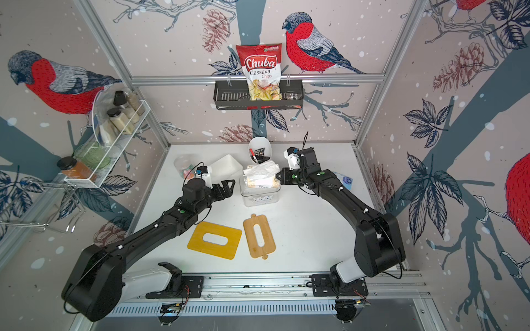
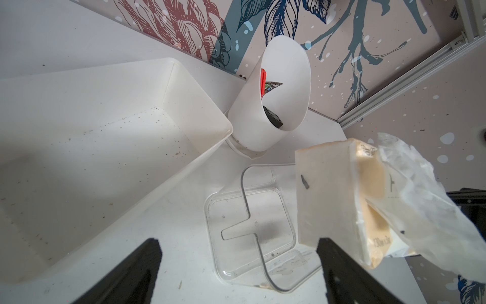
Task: Put the tissue paper into the tissue box
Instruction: Place the paper towel in the tissue box.
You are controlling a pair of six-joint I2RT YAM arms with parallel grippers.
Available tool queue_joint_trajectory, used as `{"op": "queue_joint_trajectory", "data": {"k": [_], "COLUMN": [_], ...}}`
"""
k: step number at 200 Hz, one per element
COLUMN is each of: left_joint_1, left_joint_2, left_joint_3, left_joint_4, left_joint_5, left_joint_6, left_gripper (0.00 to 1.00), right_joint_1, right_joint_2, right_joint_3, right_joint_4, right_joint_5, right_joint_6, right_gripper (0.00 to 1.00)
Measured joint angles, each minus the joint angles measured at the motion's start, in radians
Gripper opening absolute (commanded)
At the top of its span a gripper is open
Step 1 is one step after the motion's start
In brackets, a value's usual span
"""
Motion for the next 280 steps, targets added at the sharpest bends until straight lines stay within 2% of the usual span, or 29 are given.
{"op": "queue_joint_trajectory", "data": {"k": [120, 184, 218, 280], "left_joint_1": [0.004, 0.004, 0.004, 0.004], "left_joint_2": [0.006, 0.011, 0.021, 0.026], "left_joint_3": [-0.006, -0.010, -0.011, -0.012], "left_joint_4": [0.007, 0.025, 0.028, 0.029], "left_joint_5": [0.000, 0.004, 0.008, 0.012], "left_joint_6": [0.000, 0.000, 0.000, 0.000], "left_gripper": [0.96, 0.96, 0.96, 0.96], "right_joint_1": [0.047, 0.032, 0.035, 0.045], "right_joint_2": [0.247, 0.236, 0.248, 0.283], "right_joint_3": [0.140, 0.131, 0.131, 0.158], "right_joint_4": [-0.074, -0.100, -0.103, -0.103], "right_joint_5": [0.043, 0.040, 0.040, 0.045], "right_joint_6": [-0.063, -0.087, -0.087, -0.087], "right_gripper": [0.11, 0.10, 0.17, 0.36]}}
